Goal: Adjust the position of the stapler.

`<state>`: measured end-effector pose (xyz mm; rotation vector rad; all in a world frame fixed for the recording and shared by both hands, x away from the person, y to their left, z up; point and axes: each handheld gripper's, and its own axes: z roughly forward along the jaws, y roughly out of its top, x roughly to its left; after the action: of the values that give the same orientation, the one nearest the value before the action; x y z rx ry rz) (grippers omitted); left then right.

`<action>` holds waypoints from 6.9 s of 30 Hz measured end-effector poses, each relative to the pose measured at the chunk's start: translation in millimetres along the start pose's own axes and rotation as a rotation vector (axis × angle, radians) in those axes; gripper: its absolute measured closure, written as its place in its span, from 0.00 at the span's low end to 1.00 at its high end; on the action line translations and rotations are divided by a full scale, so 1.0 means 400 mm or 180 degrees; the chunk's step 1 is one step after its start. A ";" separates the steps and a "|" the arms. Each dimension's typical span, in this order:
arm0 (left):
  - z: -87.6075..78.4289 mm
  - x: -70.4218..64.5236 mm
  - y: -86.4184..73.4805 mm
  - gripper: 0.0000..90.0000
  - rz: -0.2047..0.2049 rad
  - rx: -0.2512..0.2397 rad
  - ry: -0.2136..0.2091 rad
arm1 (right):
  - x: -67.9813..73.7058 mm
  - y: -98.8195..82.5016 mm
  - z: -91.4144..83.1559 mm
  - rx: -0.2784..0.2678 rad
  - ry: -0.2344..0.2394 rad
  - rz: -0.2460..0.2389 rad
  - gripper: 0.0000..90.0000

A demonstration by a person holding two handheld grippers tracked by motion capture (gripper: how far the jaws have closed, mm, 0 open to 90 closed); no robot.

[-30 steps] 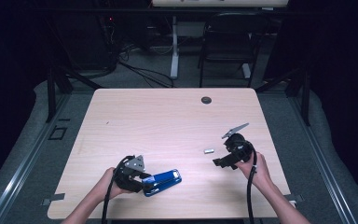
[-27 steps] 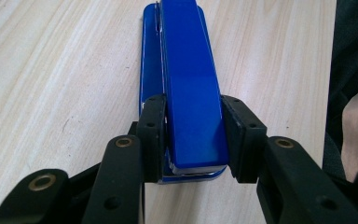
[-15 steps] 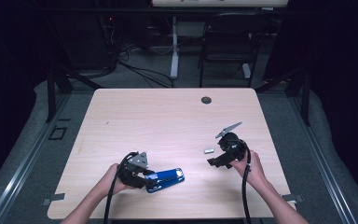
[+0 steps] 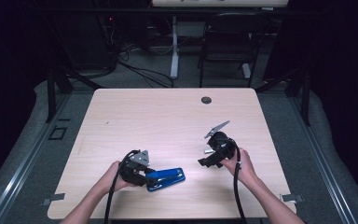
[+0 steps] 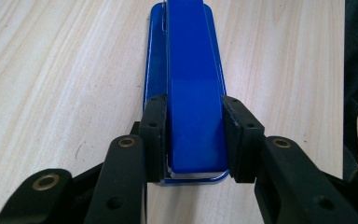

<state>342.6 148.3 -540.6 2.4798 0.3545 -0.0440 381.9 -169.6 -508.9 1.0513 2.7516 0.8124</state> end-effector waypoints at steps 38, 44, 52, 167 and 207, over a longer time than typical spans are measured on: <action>0.004 -0.030 -0.015 0.70 -0.0568 -0.0015 0.0261 | 0.121 0.068 0.136 0.0178 0.0777 -0.0642 0.28; 0.004 -0.031 -0.014 0.70 -0.0536 -0.0013 0.0275 | 0.148 0.080 0.155 0.0199 0.0797 -0.0788 0.48; 0.006 -0.032 -0.012 0.70 -0.0511 -0.0005 0.0290 | 0.162 0.086 0.163 0.0200 0.0815 -0.0899 0.56; 0.014 0.026 -0.028 0.73 -0.1217 -0.0096 0.0570 | 0.176 0.067 0.152 0.0158 0.0614 -0.0714 0.70; 0.059 0.067 0.023 0.78 -0.1312 -0.0358 0.0792 | 0.153 0.054 0.147 0.0231 0.0671 -0.0421 0.69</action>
<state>372.2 133.8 -557.1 2.2661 0.9429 0.1129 363.4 -90.7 -541.7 0.8263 3.0087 0.8554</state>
